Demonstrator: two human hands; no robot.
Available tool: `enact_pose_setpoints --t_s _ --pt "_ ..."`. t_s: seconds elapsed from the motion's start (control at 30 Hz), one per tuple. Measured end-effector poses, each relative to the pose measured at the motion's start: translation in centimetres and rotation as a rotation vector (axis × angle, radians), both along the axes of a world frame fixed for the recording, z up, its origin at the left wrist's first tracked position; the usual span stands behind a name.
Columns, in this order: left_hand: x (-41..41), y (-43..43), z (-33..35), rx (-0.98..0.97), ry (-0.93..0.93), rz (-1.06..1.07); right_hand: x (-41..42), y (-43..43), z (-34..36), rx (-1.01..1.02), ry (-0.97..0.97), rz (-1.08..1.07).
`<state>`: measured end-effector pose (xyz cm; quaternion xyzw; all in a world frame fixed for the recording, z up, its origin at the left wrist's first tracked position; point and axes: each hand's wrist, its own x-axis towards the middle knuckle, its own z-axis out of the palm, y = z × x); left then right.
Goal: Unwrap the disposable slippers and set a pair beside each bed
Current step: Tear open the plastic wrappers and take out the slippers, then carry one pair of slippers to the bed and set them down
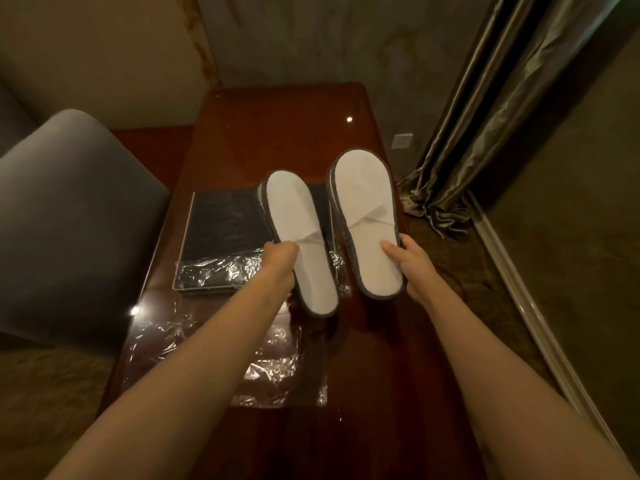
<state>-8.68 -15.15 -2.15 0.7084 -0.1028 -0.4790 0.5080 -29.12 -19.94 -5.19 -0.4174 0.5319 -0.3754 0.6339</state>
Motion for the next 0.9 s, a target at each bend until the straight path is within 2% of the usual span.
enact_pose_setpoints --t_s 0.17,0.4,0.63,0.8,0.9 --pt "0.7 0.5 4.3 -0.186 0.009 0.004 -0.2 0.2 3.9 -0.030 -0.061 0.055" --pt "4.1 5.4 7.8 -0.286 0.035 0.055 3.9 1.5 8.7 -0.123 -0.070 0.202" --pt "13.5 15.9 9.1 -0.299 -0.006 0.275 15.2 7.1 10.8 -0.136 -0.086 0.472" --pt "21.1 25.9 9.4 -0.353 -0.068 0.437 25.7 14.3 11.4 -0.105 -0.097 0.657" --pt "26.0 33.0 9.1 -0.385 -0.036 0.564 32.4 19.6 11.2 -0.083 -0.104 0.773"
